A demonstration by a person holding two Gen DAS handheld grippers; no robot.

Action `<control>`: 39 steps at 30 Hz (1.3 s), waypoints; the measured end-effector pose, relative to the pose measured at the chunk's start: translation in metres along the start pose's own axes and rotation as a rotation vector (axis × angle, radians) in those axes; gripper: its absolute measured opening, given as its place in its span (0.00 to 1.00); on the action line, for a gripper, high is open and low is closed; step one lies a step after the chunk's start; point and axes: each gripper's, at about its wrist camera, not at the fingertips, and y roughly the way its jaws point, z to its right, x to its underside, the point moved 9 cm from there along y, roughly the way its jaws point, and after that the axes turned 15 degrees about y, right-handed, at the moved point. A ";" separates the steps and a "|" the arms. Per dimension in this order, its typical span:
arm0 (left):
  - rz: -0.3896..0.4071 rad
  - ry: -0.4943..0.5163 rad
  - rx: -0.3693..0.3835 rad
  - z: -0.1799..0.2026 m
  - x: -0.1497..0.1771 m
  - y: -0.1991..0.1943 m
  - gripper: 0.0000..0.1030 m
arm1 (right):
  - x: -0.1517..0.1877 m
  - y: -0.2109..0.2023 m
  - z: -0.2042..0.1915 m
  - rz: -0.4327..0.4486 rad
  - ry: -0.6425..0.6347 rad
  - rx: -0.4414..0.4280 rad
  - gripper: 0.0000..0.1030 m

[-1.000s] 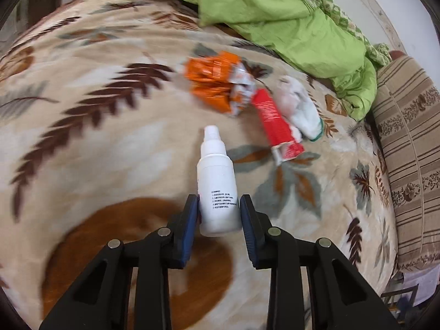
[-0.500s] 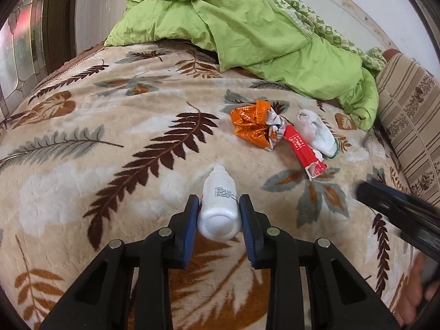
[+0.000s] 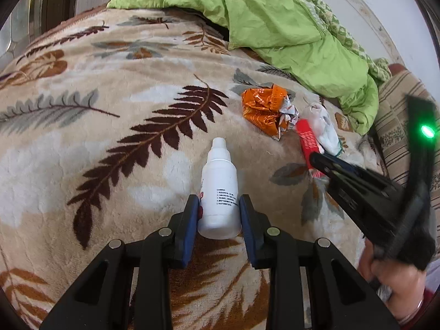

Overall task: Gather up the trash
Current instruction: 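Grasp the white spray bottle with the left tool while the right tool grasps the red tube, then lift the white bottle with the left tool while the right tool lifts the red tube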

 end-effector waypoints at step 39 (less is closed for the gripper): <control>0.206 0.195 -0.135 0.046 0.029 -0.091 0.28 | 0.110 -0.132 0.015 -0.002 0.219 -0.313 0.13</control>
